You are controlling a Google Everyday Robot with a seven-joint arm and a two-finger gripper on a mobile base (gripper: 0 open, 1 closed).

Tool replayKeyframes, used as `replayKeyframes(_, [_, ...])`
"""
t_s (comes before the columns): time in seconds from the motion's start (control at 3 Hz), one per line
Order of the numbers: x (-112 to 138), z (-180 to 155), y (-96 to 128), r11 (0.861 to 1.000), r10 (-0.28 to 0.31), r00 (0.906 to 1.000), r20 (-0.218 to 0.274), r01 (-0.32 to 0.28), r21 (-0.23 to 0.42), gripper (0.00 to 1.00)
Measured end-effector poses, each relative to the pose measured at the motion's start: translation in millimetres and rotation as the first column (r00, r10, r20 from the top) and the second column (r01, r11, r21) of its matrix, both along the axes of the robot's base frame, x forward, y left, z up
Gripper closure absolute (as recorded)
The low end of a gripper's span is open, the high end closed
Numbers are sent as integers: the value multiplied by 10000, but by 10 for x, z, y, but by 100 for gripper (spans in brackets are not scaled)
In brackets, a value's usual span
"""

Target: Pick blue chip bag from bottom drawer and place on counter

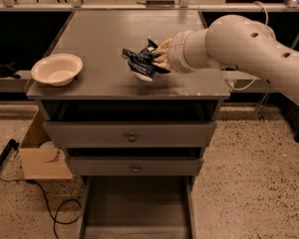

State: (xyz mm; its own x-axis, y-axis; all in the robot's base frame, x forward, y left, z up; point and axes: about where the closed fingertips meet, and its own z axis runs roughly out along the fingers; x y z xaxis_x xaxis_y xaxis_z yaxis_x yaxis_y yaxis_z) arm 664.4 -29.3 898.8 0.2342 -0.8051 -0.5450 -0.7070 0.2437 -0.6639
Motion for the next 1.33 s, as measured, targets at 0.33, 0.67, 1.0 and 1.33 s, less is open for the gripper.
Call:
replayKeyframes(0.33, [0,0,0,10000,0,10000,0,0,0,37])
replayKeyframes(0.67, [0,0,1,10000,1,10000,0,-1,0,13])
replayKeyframes(1.0, [0,0,2,10000,3,10000,0,-3,-1,0])
replayKeyframes(1.33, [0,0,2,10000,3,10000,0,-3,-1,0])
